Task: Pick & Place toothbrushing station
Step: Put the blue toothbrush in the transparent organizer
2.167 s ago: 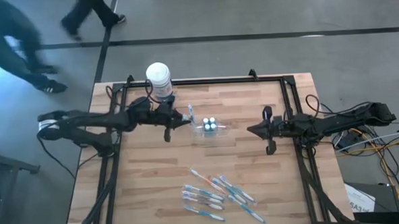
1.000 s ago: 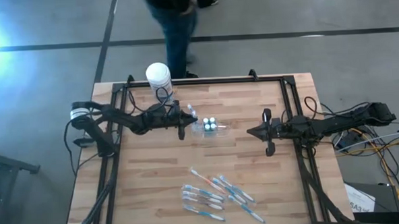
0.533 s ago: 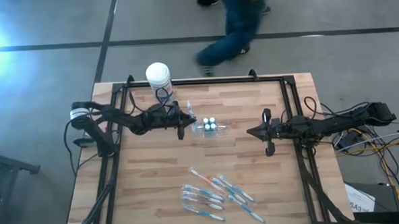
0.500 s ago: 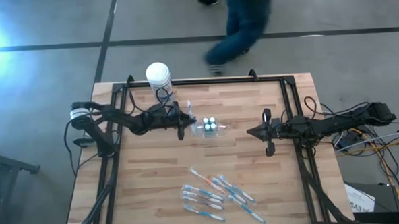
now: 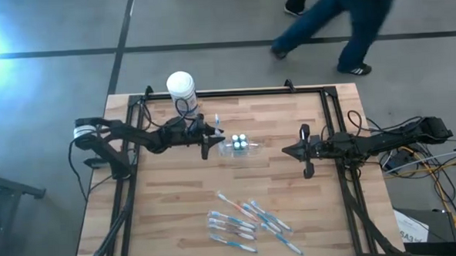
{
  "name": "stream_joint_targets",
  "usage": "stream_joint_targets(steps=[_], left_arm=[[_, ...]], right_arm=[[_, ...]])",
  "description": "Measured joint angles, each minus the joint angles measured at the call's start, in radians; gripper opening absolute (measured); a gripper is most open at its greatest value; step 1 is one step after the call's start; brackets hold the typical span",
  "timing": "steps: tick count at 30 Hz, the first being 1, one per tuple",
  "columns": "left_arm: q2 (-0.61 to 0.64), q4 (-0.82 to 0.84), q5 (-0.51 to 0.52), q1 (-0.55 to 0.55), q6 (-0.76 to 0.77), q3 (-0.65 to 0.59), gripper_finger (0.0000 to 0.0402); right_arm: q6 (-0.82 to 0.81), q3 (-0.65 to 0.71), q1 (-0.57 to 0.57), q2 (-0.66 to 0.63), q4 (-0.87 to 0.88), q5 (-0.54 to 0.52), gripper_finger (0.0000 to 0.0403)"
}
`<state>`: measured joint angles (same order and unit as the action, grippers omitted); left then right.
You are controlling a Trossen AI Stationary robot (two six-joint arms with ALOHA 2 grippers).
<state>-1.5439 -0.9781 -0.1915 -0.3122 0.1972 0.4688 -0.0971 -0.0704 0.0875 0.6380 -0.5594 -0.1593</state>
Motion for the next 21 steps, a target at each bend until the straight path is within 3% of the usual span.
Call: stream_joint_targets(steps=[7,18,21], left_arm=[[0.184,0.154,-0.009,0.001,-0.020,0.000,0.0153],[0.622,0.513,-0.009,0.001,-0.119,0.000,0.0153],[0.670,0.557,-0.009,0.001,-0.118,0.001,0.0147]], right_arm=[[0.000,0.000,0.000,0.000,0.001,0.000,0.0009],[0.000,0.000,0.000,0.000,0.001,0.000,0.0009],[0.005,0.000,0.000,0.000,0.001,0.000,0.0009]])
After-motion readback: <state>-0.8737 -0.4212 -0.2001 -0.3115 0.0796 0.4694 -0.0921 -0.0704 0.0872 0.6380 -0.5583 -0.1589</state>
